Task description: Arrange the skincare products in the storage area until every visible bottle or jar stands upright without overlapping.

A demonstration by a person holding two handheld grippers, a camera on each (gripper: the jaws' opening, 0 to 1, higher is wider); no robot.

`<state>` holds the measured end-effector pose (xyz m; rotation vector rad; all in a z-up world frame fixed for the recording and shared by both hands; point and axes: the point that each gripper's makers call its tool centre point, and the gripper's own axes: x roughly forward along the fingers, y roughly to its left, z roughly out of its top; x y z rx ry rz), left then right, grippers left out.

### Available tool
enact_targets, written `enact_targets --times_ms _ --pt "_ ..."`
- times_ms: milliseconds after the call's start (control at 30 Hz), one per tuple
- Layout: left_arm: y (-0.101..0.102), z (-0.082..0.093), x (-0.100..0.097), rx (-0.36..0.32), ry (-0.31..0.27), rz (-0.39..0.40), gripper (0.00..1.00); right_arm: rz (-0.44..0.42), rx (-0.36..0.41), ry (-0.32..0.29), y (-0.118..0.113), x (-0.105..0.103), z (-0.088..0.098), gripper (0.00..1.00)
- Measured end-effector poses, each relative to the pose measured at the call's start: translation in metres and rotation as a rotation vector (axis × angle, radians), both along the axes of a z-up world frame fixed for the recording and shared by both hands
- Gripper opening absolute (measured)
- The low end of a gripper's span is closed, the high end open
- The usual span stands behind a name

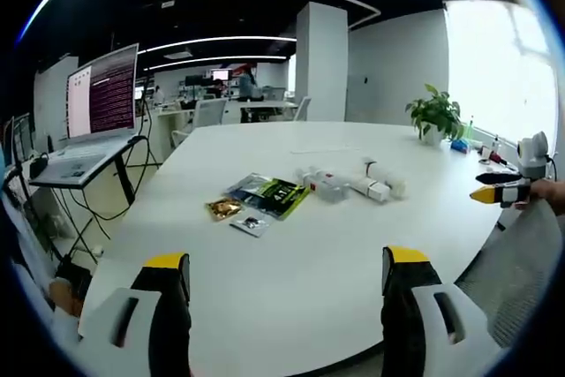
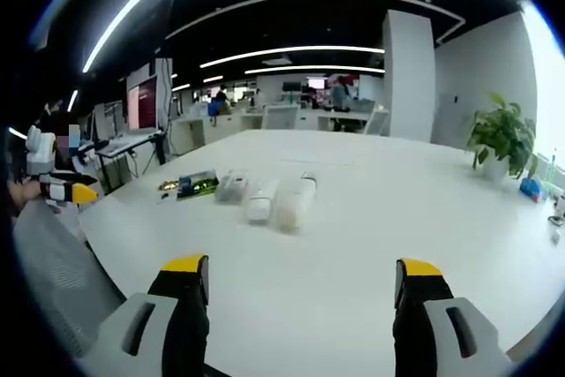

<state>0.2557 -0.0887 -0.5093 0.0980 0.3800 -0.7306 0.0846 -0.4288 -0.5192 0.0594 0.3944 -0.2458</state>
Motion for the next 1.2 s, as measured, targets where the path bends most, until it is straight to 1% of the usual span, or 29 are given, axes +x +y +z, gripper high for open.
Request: enact_targets --times_ms 467,700,767,833,967,1033,1167,1200 --pt "-0.001 0.001 -0.002 0.003 0.004 0.0 0.83 -0.008 0.021 0.015 -0.001 0.0 -0.004 0.92" --pt "-0.002 0.0 -0.003 0.005 0.01 -0.019 0.81 -0.021 0.028 0.013 -0.004 -0.001 -0.005 0.92" --pt "-0.002 0.0 -0.003 -0.001 0.013 -0.019 0.81 -0.014 0.017 0.016 -0.001 -0.003 -0.006 0.92" --pt "-0.003 0.0 -0.003 0.005 0.011 -0.023 0.81 -0.014 0.023 0.031 -0.001 -0.004 -0.007 0.92" --pt "-0.002 0.0 -0.003 0.005 0.009 -0.02 0.82 -0.01 0.017 0.025 -0.003 -0.002 -0.007 0.92" --pt "-0.002 0.001 -0.002 0.002 0.006 -0.014 0.82 -0.008 0.03 0.043 -0.002 -0.003 -0.011 0.93" --pt "-0.002 0.001 -0.002 0.01 0.009 -0.017 0.82 -0.015 0.024 0.032 -0.005 -0.002 -0.007 0.94" --pt "-0.002 0.0 -0.003 0.012 0.01 -0.021 0.81 -0.016 0.01 0.037 -0.006 -0.002 -0.006 0.93"
